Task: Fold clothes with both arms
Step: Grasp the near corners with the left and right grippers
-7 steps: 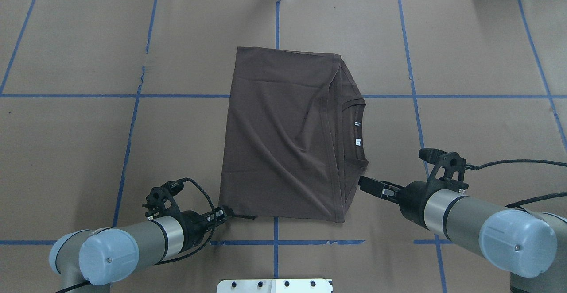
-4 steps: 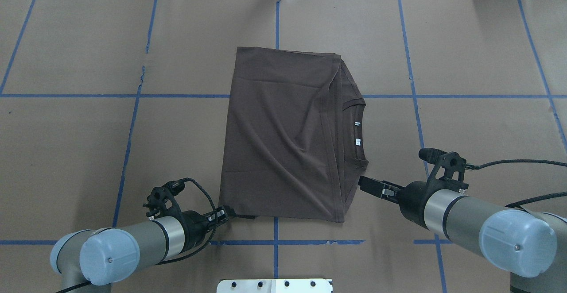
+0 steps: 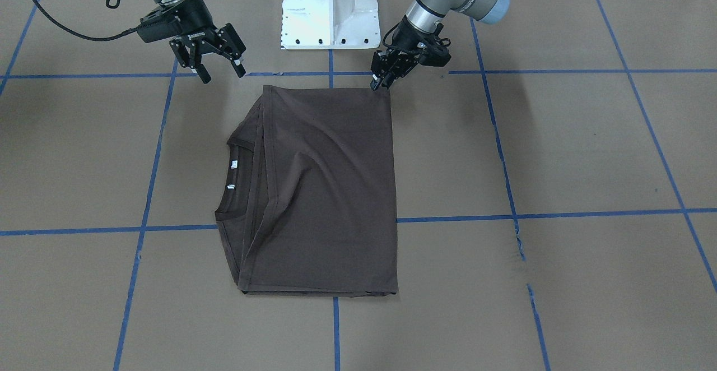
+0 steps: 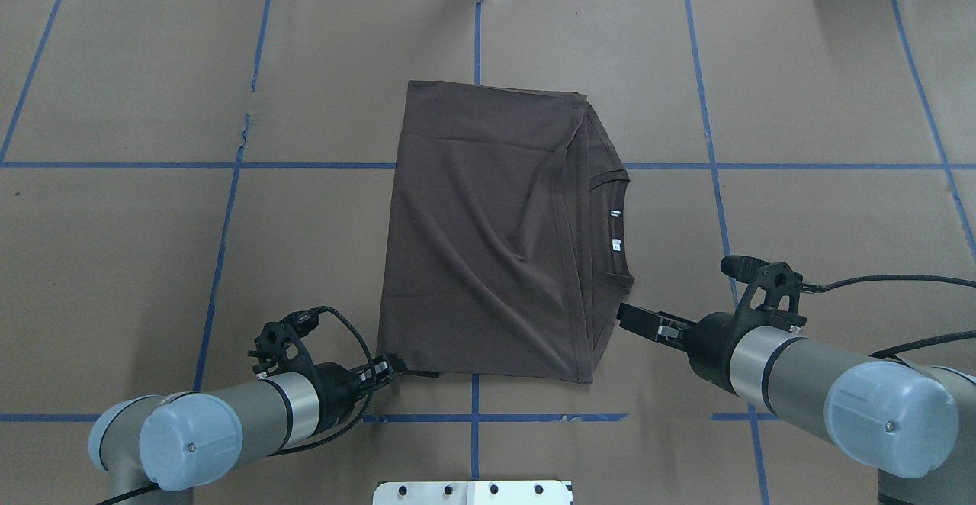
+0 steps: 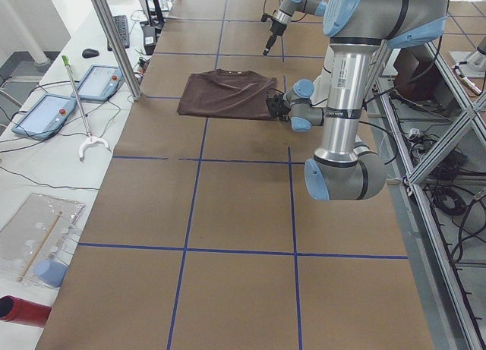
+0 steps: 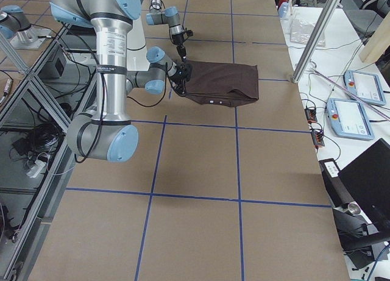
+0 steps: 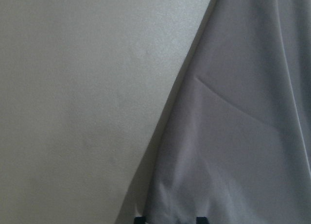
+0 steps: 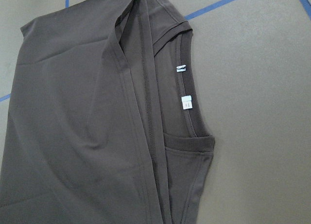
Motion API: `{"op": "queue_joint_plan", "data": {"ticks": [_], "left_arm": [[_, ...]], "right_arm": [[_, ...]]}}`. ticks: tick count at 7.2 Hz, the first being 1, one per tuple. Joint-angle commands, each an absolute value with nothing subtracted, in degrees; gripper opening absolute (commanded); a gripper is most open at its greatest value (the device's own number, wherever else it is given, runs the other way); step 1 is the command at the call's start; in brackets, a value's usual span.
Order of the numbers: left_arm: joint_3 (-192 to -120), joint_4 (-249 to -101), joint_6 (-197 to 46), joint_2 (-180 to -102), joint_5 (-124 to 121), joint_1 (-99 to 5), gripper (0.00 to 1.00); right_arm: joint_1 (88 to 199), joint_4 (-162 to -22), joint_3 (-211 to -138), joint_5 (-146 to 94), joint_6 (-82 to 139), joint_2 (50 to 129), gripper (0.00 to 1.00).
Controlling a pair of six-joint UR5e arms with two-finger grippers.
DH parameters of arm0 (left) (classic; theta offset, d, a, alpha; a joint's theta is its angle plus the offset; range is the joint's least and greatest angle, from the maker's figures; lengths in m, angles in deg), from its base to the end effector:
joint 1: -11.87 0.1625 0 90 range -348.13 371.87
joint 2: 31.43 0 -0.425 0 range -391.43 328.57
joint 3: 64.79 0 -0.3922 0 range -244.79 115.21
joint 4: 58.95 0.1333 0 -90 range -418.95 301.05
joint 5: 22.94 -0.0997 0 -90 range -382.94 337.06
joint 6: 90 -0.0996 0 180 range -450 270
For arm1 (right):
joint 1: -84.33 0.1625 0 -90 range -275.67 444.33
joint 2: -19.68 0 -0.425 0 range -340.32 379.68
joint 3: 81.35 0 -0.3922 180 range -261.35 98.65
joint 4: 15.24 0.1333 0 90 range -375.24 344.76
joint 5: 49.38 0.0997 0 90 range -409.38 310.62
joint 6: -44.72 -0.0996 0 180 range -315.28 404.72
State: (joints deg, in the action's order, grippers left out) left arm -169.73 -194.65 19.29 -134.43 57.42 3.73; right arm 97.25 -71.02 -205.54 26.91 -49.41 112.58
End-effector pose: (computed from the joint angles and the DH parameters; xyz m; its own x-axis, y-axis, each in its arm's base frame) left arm 0.5375 -0.2284 0.3248 0.1645 -0.3525 -0.9212 0.3740 0.8865 -0.2725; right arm -0.3967 -0.2520 0.3326 0.3722 0.1572 0.9147 -0.4554 0.8897 0.0325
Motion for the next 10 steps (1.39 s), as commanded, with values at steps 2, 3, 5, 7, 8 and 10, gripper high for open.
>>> {"op": "queue_joint_plan", "data": {"ticks": [2, 3, 5, 7, 8, 10], "left_arm": [[-170.0, -194.6, 19.3, -134.5, 57.4, 3.6, 0.0], [-170.4, -194.6, 19.2, -134.5, 57.5, 3.6, 0.0], [-170.7, -194.6, 19.3, -134.5, 57.4, 3.5, 0.0], [-170.9, -194.6, 19.3, -134.6, 57.5, 3.6, 0.0], [-171.0, -194.6, 19.3, -134.7, 57.5, 3.6, 0.0], [-171.3, -194.6, 19.3, -134.9, 57.5, 3.6, 0.0]], "right_arm": [[97.2, -71.3, -205.5, 26.8, -49.4, 112.5, 1.0], [97.2, -72.5, -205.5, 26.6, -49.6, 112.1, 0.99], [97.0, -84.4, -205.7, 26.6, -56.2, 104.3, 0.9], [96.5, -103.5, -203.6, 26.6, -64.3, 90.9, 0.82], [96.1, -104.8, -200.2, 26.6, -64.9, 88.8, 0.77], [94.7, -105.0, -196.3, 26.3, -64.9, 89.2, 0.77]]}}
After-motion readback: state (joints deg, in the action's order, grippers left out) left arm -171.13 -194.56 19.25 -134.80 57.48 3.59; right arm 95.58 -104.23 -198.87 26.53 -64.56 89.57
